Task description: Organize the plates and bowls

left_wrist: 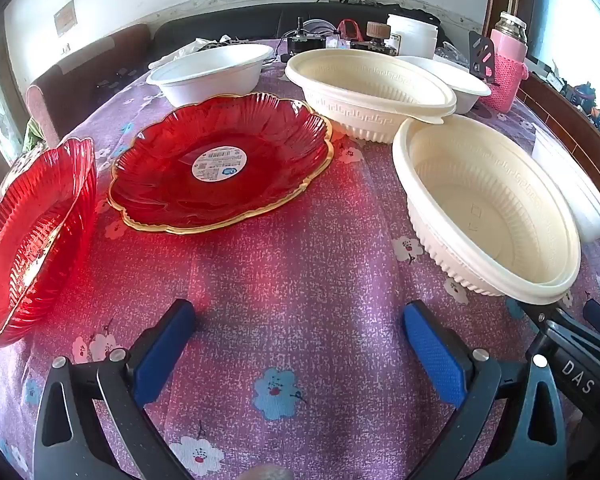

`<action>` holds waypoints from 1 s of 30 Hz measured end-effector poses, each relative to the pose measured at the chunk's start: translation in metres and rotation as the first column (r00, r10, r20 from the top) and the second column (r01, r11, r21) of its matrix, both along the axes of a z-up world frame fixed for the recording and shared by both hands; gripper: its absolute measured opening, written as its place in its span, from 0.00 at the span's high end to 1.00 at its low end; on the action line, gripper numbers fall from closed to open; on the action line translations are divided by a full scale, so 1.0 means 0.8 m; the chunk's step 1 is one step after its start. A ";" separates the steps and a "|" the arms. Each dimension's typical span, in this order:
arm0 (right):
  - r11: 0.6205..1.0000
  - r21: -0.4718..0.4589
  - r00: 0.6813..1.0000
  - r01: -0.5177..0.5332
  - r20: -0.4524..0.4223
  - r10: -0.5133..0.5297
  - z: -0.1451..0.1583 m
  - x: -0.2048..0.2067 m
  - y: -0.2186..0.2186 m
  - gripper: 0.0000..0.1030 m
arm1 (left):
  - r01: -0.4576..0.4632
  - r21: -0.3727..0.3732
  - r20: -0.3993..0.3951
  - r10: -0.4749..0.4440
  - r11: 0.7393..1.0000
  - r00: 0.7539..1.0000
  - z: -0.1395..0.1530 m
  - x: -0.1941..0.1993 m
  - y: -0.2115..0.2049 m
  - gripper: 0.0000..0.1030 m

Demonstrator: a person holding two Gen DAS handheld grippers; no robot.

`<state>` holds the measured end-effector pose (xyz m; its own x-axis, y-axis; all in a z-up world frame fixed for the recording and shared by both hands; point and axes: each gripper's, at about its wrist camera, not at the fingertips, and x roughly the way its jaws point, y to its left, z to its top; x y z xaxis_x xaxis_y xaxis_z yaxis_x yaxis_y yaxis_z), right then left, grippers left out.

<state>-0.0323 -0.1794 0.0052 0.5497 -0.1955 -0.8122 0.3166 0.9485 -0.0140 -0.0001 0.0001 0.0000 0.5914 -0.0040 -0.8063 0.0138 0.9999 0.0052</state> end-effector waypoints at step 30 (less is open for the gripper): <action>0.997 -0.003 0.997 0.077 -0.007 -0.077 0.001 -0.004 0.006 0.01 | -0.004 0.001 -0.016 0.004 1.000 1.000 -0.001 0.000 0.000 0.00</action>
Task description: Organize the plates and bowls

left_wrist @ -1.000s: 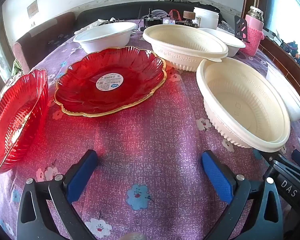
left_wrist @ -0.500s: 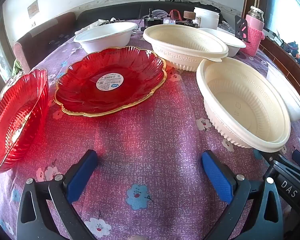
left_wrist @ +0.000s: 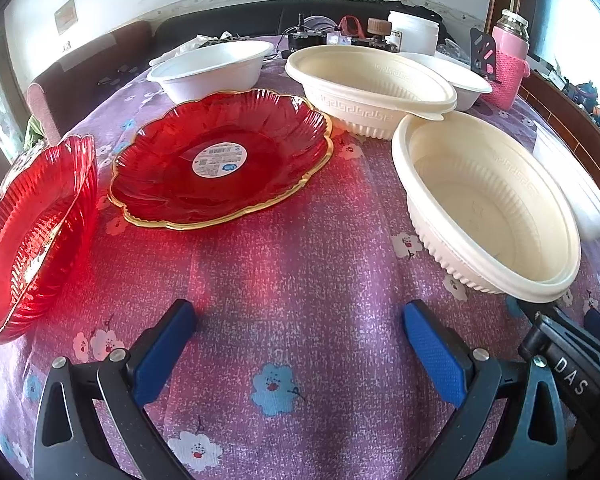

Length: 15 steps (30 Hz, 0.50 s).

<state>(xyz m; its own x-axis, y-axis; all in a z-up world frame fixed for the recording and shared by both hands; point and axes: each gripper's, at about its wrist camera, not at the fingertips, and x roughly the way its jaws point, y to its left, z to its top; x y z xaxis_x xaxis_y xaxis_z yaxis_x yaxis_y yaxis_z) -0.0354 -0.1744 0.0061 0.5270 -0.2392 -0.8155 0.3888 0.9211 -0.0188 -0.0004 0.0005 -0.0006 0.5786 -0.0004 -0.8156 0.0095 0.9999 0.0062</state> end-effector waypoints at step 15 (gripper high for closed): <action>0.998 0.009 0.998 -0.059 -0.012 0.060 0.002 -0.001 -0.002 0.01 | 0.055 0.000 -0.028 -0.055 0.998 0.998 0.003 -0.003 0.000 0.00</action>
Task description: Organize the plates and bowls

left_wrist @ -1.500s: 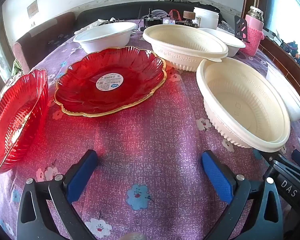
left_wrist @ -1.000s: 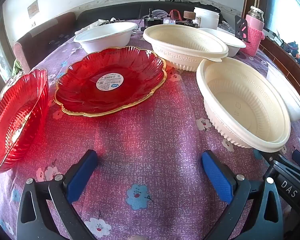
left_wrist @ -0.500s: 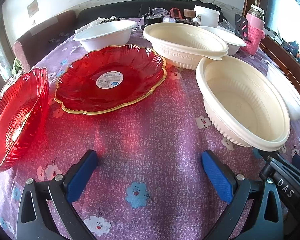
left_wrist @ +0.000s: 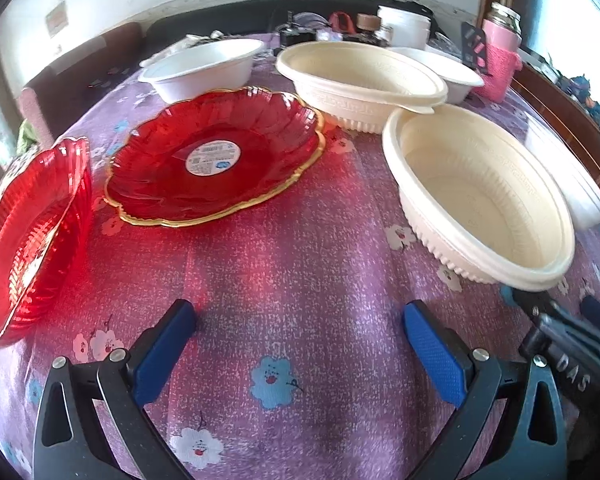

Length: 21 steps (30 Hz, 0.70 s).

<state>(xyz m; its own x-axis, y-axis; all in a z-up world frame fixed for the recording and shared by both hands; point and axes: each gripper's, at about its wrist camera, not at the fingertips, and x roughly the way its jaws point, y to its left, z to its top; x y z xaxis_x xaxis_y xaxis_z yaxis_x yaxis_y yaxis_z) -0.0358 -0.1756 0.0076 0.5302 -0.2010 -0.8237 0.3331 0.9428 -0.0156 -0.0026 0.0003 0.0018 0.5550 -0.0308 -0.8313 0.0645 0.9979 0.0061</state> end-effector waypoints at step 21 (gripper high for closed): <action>0.981 0.018 0.981 -0.191 -0.039 0.192 0.000 -0.039 0.007 0.01 | 0.072 -0.117 0.332 -0.029 0.991 0.943 0.104 -0.122 0.054 0.23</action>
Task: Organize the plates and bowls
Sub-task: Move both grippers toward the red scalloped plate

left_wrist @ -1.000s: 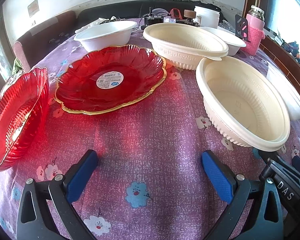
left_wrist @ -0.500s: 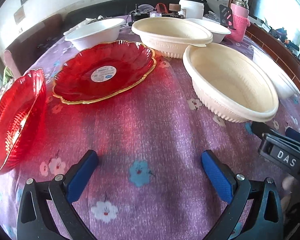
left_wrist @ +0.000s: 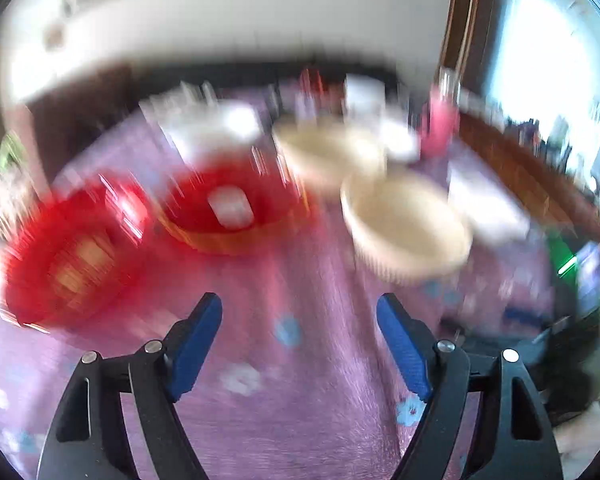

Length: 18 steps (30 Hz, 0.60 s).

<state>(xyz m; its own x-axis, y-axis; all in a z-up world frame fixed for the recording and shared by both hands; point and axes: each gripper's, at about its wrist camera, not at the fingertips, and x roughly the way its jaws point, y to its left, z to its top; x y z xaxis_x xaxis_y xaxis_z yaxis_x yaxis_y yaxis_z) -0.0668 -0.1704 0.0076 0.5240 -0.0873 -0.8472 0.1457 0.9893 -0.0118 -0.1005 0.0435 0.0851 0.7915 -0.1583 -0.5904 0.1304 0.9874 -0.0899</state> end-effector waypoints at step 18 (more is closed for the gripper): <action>0.952 0.135 0.923 -0.274 0.316 0.220 0.131 -0.044 0.072 0.06 | -0.153 0.001 0.111 0.152 0.988 0.982 0.139 0.001 0.150 0.00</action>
